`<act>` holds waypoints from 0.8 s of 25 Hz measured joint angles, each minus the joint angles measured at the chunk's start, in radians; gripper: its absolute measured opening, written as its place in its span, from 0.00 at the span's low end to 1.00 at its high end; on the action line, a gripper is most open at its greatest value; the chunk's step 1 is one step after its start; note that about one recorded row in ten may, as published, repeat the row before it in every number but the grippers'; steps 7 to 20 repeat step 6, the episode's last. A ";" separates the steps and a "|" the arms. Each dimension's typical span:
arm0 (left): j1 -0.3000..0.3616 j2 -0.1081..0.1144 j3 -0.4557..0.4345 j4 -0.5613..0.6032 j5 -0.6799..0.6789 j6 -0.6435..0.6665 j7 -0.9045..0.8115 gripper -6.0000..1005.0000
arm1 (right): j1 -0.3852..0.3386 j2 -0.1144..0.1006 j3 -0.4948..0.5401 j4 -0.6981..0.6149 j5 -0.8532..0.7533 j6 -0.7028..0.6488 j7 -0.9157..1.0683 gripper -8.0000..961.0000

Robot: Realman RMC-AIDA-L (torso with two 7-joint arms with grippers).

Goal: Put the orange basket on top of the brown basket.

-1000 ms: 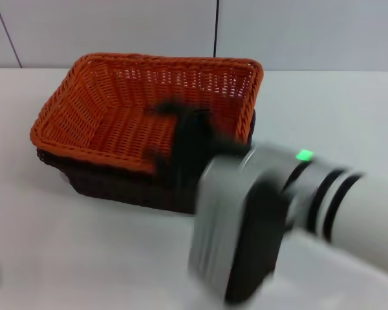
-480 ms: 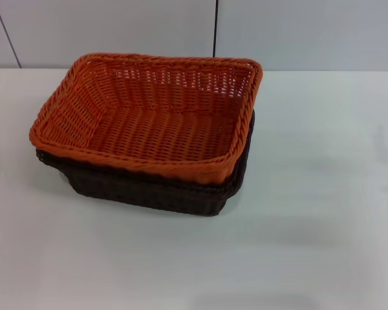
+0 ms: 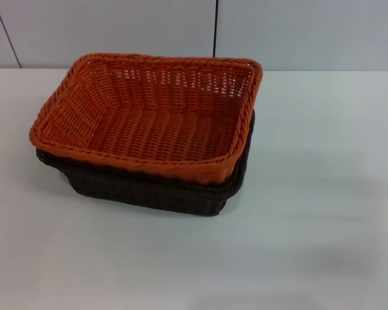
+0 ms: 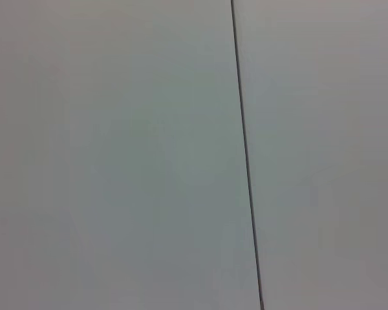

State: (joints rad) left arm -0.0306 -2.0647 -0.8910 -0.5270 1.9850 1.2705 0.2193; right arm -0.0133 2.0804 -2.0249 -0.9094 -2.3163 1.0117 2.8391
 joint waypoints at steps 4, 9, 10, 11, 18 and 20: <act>0.000 0.000 0.000 0.005 0.000 0.001 -0.001 0.72 | 0.001 0.000 -0.002 0.008 0.000 0.016 0.000 0.68; 0.000 0.000 0.000 0.005 0.000 0.002 -0.002 0.72 | 0.001 0.000 -0.004 0.010 0.001 0.021 0.000 0.68; 0.000 0.000 0.000 0.005 0.000 0.002 -0.002 0.72 | 0.001 0.000 -0.004 0.010 0.001 0.021 0.000 0.68; 0.000 0.000 0.000 0.005 0.000 0.002 -0.002 0.72 | 0.001 0.000 -0.004 0.010 0.001 0.021 0.000 0.68; 0.000 0.000 0.000 0.005 0.000 0.002 -0.002 0.72 | 0.001 0.000 -0.004 0.010 0.001 0.021 0.000 0.68; 0.000 0.000 0.000 0.005 0.000 0.002 -0.002 0.72 | 0.001 0.000 -0.004 0.010 0.001 0.021 0.000 0.68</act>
